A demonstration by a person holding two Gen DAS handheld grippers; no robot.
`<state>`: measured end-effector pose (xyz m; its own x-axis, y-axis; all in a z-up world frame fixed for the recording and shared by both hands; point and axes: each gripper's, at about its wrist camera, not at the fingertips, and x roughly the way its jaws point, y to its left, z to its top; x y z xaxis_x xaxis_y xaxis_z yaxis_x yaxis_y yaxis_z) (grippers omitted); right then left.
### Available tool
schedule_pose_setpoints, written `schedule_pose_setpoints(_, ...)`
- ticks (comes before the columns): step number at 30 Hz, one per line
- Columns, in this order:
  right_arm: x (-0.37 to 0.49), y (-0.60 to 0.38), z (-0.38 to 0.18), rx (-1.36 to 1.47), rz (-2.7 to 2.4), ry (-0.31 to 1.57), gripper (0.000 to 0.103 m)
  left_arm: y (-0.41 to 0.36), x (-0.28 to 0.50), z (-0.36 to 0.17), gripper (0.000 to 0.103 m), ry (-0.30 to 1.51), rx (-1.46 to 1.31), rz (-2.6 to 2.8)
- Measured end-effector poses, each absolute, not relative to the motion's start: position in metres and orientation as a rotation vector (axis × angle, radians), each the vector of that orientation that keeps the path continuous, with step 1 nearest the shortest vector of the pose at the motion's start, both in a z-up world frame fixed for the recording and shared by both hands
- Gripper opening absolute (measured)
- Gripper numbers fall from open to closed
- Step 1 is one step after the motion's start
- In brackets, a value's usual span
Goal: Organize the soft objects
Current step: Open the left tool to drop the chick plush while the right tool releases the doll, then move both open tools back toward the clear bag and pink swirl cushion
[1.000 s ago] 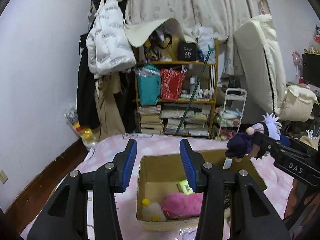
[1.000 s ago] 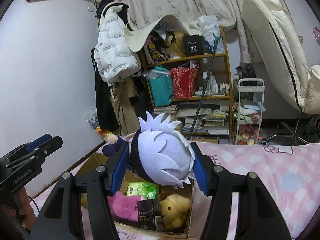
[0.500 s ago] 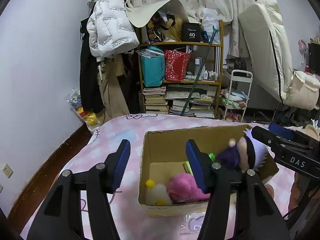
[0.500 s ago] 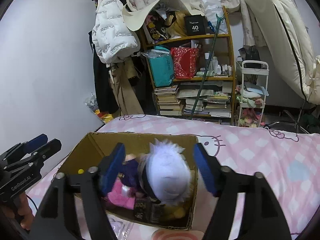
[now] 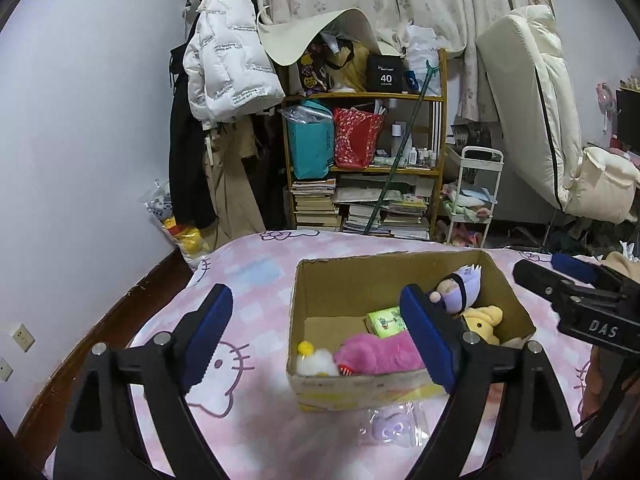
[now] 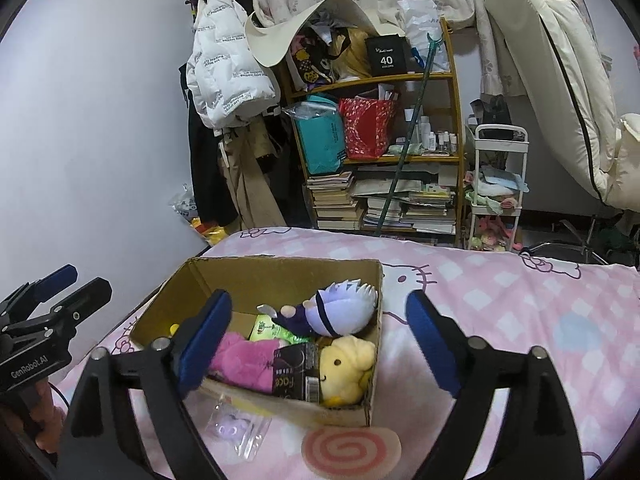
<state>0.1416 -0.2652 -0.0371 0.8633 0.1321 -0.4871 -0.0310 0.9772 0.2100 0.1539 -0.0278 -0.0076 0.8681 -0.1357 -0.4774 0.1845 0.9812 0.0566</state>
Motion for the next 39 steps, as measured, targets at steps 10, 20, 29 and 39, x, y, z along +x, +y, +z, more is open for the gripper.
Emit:
schedule_pose_setpoints(10,0.115,-0.269,-0.025,0.178,0.051,0.504,0.103,-0.026,0.129,-0.006,0.095,0.509,0.115,-0.149)
schedule_pose_setpoints(20,0.094,-0.268,-0.03,0.171,0.045,0.524,0.103,-0.029,0.115,-0.019,0.095,0.598,0.093,-0.186)
schedule_pose_setpoints(29,0.094,-0.274,-0.045,0.202,0.037,0.558,0.103,-0.038,0.121,-0.037,0.095,0.642,0.124,-0.2)
schedule_pose_setpoints(39,0.106,-0.271,-0.058,0.184,0.031,0.598,0.103,-0.048,0.135,-0.048,0.095,0.685,0.126,-0.238)
